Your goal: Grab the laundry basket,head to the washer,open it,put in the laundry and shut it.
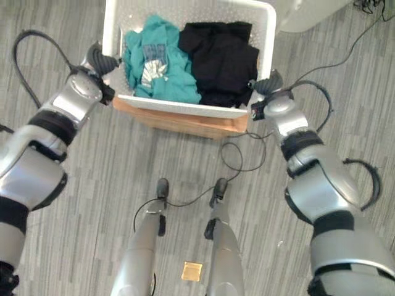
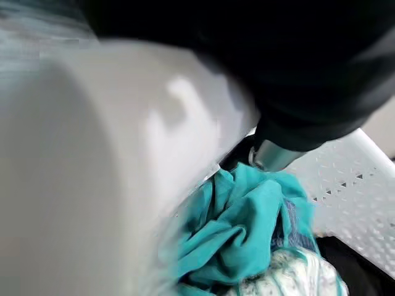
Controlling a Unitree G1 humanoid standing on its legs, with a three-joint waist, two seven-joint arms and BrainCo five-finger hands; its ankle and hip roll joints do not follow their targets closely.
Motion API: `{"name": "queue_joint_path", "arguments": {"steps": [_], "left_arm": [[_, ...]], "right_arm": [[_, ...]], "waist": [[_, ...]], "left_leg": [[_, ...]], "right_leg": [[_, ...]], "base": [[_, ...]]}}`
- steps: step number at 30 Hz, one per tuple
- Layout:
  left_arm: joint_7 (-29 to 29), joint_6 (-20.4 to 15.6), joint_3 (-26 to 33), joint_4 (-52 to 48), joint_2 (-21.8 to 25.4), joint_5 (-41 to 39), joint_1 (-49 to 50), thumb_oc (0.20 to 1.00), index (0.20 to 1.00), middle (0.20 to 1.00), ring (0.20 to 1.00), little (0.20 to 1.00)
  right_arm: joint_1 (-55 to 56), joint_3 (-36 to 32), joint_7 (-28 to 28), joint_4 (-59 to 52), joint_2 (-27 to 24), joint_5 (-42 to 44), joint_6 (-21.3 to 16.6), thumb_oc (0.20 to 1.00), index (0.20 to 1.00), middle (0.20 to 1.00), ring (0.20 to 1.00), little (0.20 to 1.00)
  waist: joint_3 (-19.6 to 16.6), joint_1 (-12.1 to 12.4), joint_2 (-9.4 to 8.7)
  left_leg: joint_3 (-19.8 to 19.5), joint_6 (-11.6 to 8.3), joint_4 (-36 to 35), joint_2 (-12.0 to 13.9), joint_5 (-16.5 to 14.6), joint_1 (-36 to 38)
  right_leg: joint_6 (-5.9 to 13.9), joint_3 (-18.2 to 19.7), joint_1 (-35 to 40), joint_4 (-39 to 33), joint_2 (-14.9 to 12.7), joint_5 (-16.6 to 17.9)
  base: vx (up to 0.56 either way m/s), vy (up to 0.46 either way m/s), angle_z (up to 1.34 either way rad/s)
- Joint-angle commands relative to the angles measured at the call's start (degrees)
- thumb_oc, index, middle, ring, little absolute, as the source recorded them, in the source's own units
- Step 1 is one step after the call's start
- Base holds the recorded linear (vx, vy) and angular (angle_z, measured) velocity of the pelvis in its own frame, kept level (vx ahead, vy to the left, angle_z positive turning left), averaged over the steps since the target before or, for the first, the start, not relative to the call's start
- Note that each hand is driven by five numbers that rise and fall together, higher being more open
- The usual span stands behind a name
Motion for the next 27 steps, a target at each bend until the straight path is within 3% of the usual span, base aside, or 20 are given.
{"name": "queue_joint_path", "arguments": {"steps": [1, 2, 5, 8, 11, 15, 22, 27], "left_arm": [[0.6, -7.3, 0.5, -2.9, -4.6, 4.2, -6.2, 0.2, 0.2, 0.2, 0.2, 0.2], [0.0, -7.4, 1.7, -11.1, -1.4, 6.5, -2.0, 0.2, 0.2, 0.2, 0.2, 0.2], [-2.1, -7.7, 3.9, -21.4, 2.2, 8.5, 3.9, 0.2, 0.2, 0.2, 0.2, 0.2], [-3.6, -7.8, 5.5, -26.6, 3.8, 8.8, 7.8, 0.2, 0.2, 0.2, 0.2, 0.2], [-7.4, -7.6, 7.6, -35.6, 6.2, 7.9, 15.5, 0.2, 0.2, 0.2, 0.2, 0.2], [-9.2, -7.3, 8.5, -38.7, 6.7, 7.4, 18.6, 0.2, 0.2, 0.2, 0.2, 0.2], [-14.0, -4.7, 10.3, -42.4, 4.4, 8.7, 25.4, 0.2, 0.2, 0.2, 0.2, 0.2], [-15.1, -4.2, 10.0, -42.3, 4.2, 9.7, 25.9, 0.2, 0.2, 0.2, 0.2, 0.2]], "right_arm": [[-6.0, -3.8, 3.5, -5.7, 1.7, -2.3, -7.2, 0.2, 0.2, 0.2, 0.2, 0.2], [3.0, -8.6, 4.9, -14.5, -2.7, -3.9, -7.1, 0.2, 0.2, 0.2, 0.2, 0.2], [16.1, -16.6, 6.9, -25.0, -8.7, -5.2, -6.8, 0.2, 0.2, 0.2, 0.2, 0.2], [23.3, -21.3, 8.1, -30.1, -10.7, -6.3, -6.2, 0.2, 0.2, 0.2, 0.2, 0.2], [37.1, -30.6, 10.7, -38.2, -12.6, -7.3, -5.1, 0.2, 0.2, 0.2, 0.2, 0.2], [43.4, -34.9, 11.9, -41.2, -12.9, -7.3, -4.6, 0.2, 0.2, 0.2, 0.2, 0.2], [66.1, -50.7, 16.1, -50.8, -10.4, -4.4, -1.9, 0.2, 0.2, 0.2, 0.2, 0.2], [74.1, -56.1, 17.7, -54.3, -8.8, -2.7, -1.0, 0.2, 0.2, 0.2, 0.2, 0.2]], "waist": [[-0.9, 0.5, 0.27], [-1.6, 0.3, 0.63], [-3.6, -0.1, 1.05], [-4.7, -0.3, 1.23], [-7.0, -0.6, 1.21], [-8.4, -0.8, 1.23], [-10.9, -3.0, 0.56], [-11.6, -3.7, 0.17]], "left_leg": [[0.9, 0.96, -5.7, -2.5, -3.4, 7.2], [1.0, 1.3, -6.5, -2.6, -4.0, 11.3], [0.7, 1.46, -8.1, -2.8, -4.3, 16.4], [0.6, 1.58, -8.6, -2.8, -4.7, 19.0], [1.0, 2.1, -9.1, -3.0, -5.7, 23.8], [1.3, 2.5, -9.8, -3.0, -5.6, 25.8], [4.1, 3.92, -12.8, -2.6, -6.2, 33.7], [5.6, 4.24, -13.4, -2.4, -6.5, 35.6]], "right_leg": [[6.34, 0.3, 9.2, 2.8, -2.4, -5.5], [6.52, 0.2, 11.7, 4.2, -2.8, -6.3], [6.7, -0.5, 15.4, 5.6, -3.1, -7.8], [6.74, -0.8, 17.5, 5.9, -3.2, -8.4], [7.22, -1.1, 21.9, 5.7, -3.4, -8.4], [7.53, -1.2, 23.3, 5.4, -3.5, -7.7], [8.3, -0.3, 27.6, 6.4, -3.1, -7.0], [8.38, 0.7, 28.7, 5.4, -2.5, -6.9]], "base": [[0.07, 0.053, 0.02], [0.11, 0.062, 0.04], [0.13, 0.055, 0.1], [0.1, 0.034, 0.02], [0.11, 0.053, -0.01], [0.06, 0.04, -0.13], [0.05, 0.026, -0.19], [0.02, -0.002, -0.3]]}}
